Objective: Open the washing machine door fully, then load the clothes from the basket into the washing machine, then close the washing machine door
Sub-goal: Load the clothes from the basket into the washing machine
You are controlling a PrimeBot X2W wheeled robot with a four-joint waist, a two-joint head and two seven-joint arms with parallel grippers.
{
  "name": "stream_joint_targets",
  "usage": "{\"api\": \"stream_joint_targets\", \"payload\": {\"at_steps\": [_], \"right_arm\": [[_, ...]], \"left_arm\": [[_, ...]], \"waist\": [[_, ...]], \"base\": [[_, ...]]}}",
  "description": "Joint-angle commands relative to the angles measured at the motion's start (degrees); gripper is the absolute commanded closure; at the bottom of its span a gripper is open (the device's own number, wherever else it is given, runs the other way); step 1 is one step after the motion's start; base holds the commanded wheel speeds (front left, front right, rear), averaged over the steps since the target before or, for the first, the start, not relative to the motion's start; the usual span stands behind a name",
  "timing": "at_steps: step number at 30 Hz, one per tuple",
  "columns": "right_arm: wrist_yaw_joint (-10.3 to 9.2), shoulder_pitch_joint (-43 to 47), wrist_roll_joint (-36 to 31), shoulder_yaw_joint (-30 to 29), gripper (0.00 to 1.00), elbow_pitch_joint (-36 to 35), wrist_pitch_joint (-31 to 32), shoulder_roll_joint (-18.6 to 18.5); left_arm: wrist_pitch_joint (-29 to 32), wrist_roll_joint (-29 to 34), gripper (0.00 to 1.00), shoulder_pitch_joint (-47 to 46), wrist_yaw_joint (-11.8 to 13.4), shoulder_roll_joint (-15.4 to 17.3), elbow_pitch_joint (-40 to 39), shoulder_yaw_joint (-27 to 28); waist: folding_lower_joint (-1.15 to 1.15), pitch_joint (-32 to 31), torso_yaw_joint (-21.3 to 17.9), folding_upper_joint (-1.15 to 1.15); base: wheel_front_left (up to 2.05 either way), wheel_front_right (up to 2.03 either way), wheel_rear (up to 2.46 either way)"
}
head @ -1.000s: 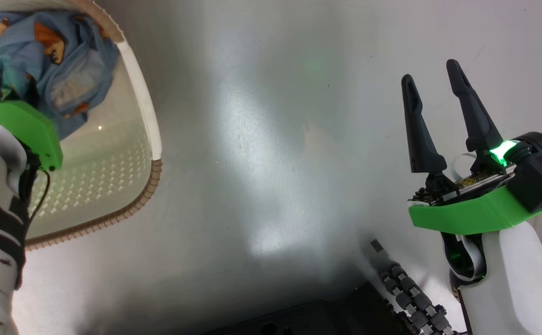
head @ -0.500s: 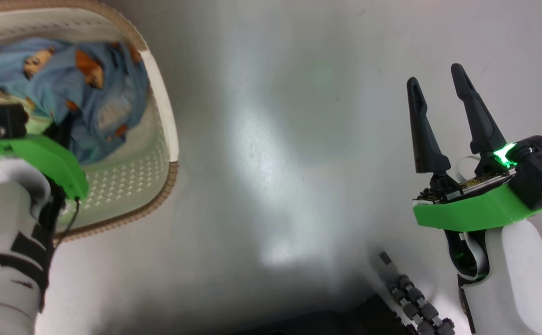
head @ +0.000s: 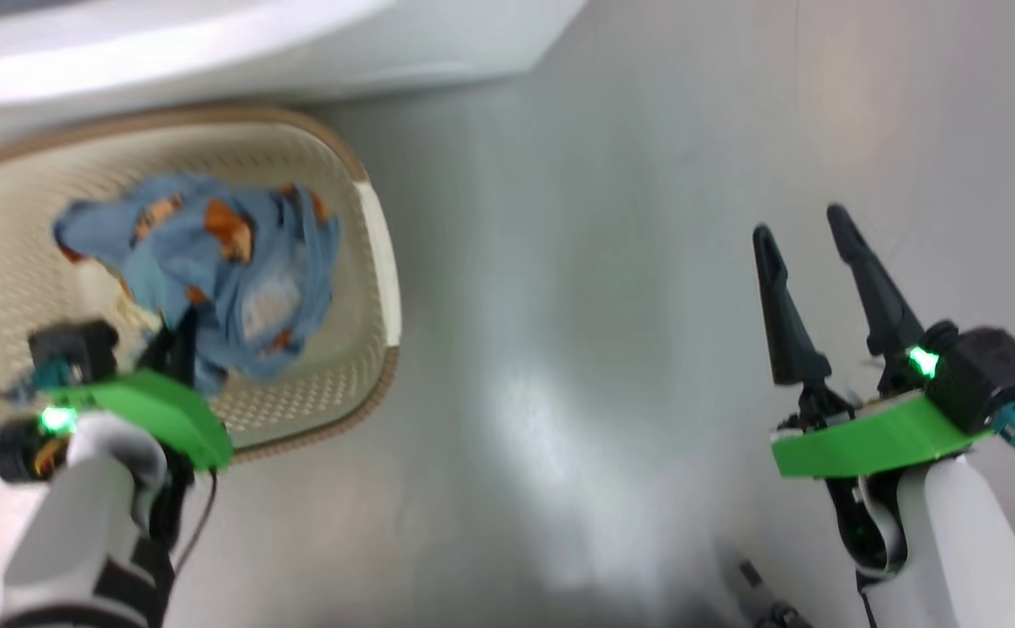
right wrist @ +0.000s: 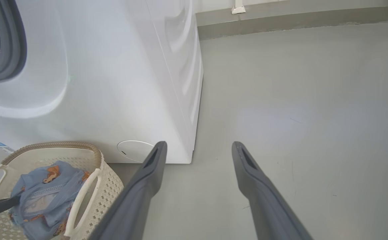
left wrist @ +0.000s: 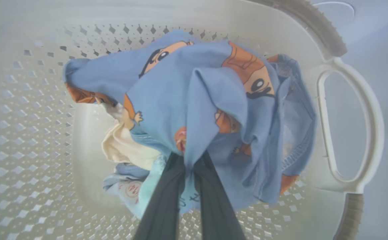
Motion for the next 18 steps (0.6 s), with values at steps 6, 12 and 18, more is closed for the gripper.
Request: {"api": "stream_joint_targets", "payload": {"at_steps": [6, 12, 18], "right_arm": [[0.16, 5.5, 0.2, 1.4, 0.0, 0.3, -0.3, 0.2], [0.16, 8.6, 0.2, 2.6, 0.0, 1.4, -0.3, 0.4], [0.16, 13.0, 0.4, 3.9, 0.0, 2.9, -0.3, 0.4]], "left_arm": [[-0.6, 2.8, 1.0, 10.9, 2.2, 0.8, -8.2, 4.7], [-0.6, 5.7, 1.0, 19.4, 3.5, -1.3, -16.4, 7.9], [-0.6, 8.0, 1.0, 29.1, 3.6, -3.9, -25.4, 10.6]], "waist": [[0.0, -13.9, 3.4, 0.0], [0.0, -22.1, 3.4, 0.0], [0.0, -31.4, 3.8, 0.0]], "base": [[0.0, 0.0, 0.0], [0.0, 0.0, 0.0], [0.0, 0.0, 0.0]]}}
